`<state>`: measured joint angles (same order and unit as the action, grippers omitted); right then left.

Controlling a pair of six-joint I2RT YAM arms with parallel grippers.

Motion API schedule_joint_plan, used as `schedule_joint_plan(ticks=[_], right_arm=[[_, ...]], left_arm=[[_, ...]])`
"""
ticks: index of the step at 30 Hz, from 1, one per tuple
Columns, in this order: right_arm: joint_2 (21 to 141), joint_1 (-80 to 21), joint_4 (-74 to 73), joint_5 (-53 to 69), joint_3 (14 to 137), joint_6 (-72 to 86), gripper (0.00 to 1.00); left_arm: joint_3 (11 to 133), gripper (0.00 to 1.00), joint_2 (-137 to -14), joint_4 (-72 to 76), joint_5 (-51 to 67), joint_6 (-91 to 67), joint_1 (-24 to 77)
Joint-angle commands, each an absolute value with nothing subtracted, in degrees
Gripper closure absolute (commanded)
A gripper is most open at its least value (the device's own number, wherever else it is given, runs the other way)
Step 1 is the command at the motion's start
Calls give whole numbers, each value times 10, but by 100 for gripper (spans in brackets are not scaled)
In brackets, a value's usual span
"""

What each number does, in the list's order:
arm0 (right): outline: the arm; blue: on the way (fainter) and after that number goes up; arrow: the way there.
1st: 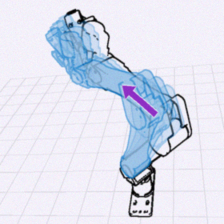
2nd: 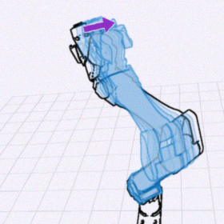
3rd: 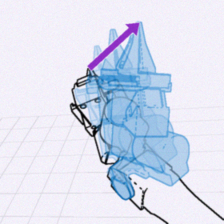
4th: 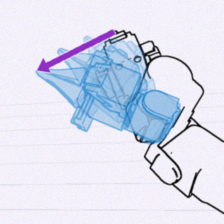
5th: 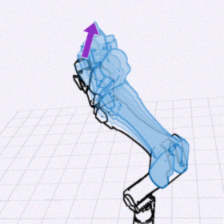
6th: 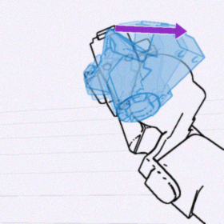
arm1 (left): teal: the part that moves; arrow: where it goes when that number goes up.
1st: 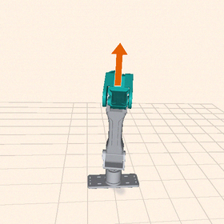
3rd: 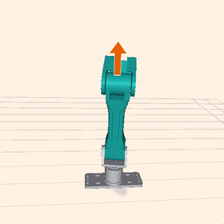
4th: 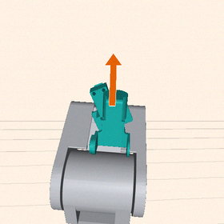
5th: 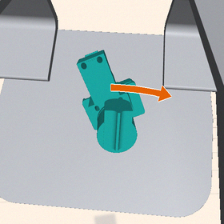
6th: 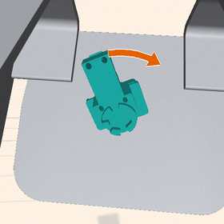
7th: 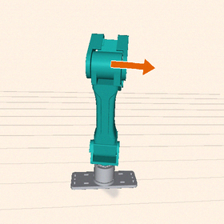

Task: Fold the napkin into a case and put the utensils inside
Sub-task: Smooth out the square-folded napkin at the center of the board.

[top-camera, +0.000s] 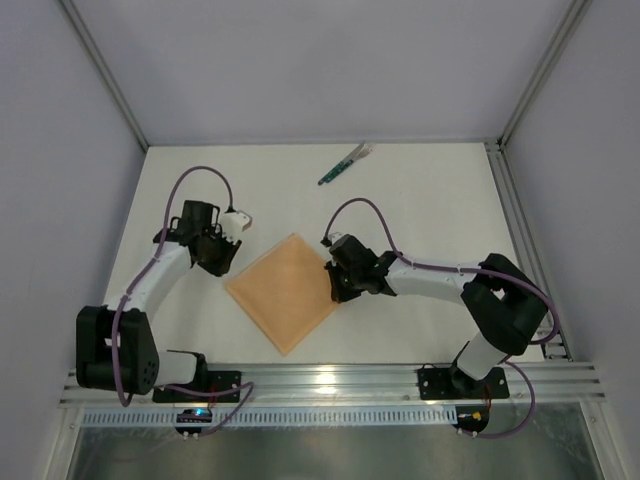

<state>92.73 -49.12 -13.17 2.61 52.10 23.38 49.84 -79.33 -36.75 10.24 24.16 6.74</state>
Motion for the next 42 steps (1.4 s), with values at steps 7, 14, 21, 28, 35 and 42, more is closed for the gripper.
schedule_joint_plan(ticks=[7,14,21,28,35,42], right_arm=[[933,-486,-66,55,479,275,96],[927,-486,-66,45,468,284,96],[897,-523,-72,7,491,245,96],[883,-628,158,55,480,204,96],[1030,-684,245,46,567,150,96],[1094,-700,312,5,550,109,96]], left_arm=[[469,72,-744,-386,102,262,125],[413,76,-853,-329,6,276,162],[403,76,-844,-315,-5,287,162],[406,76,-822,-326,32,286,162],[413,77,-827,-327,44,284,162],[426,77,-853,-327,46,280,162]])
